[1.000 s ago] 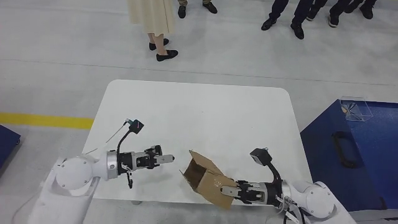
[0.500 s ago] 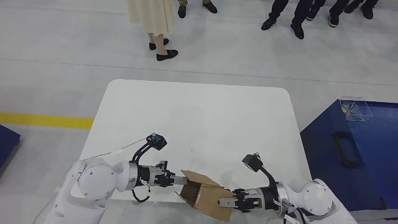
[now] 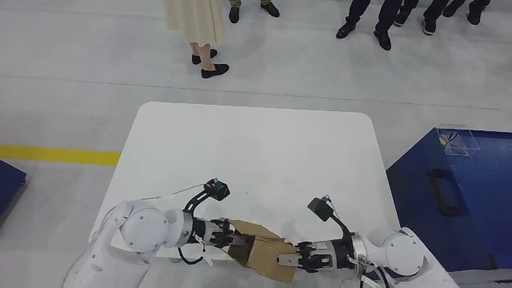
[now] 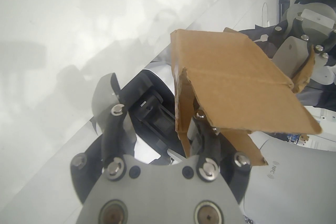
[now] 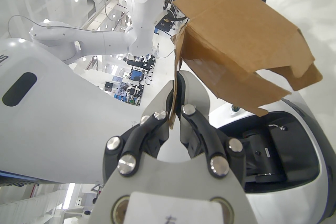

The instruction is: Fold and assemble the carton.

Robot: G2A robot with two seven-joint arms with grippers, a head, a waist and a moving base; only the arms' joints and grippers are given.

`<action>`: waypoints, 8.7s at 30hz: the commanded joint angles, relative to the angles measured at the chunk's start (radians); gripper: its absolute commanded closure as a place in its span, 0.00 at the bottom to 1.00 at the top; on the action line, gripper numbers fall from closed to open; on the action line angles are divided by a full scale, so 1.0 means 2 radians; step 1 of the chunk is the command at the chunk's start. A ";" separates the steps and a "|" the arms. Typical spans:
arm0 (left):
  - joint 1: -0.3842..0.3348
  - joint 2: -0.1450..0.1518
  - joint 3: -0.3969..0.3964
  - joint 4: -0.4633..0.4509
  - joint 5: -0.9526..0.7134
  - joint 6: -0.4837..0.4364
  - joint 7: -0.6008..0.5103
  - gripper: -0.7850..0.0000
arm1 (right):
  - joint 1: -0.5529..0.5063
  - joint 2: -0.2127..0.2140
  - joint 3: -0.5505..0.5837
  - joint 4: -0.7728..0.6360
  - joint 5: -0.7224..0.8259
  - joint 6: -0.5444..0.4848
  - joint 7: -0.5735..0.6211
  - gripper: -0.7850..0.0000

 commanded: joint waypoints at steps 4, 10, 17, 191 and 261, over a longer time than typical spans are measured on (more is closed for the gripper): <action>-0.009 0.000 0.012 0.009 -0.012 0.001 0.001 1.00 | 0.003 0.001 -0.001 0.000 -0.002 0.001 -0.003 1.00; -0.016 0.000 0.015 0.017 -0.035 0.003 0.014 1.00 | 0.007 0.003 0.001 0.005 0.000 0.002 -0.009 0.60; -0.014 0.000 -0.009 0.037 -0.119 0.041 0.041 1.00 | -0.011 0.003 0.049 0.003 -0.034 -0.031 -0.125 0.00; -0.060 -0.017 0.070 0.153 -0.498 0.137 0.188 1.00 | -0.065 -0.019 0.103 -0.044 -0.293 0.055 -0.336 0.00; -0.066 -0.023 0.078 0.165 -0.474 0.102 0.180 1.00 | -0.033 -0.023 0.108 -0.027 -0.282 0.066 -0.339 0.00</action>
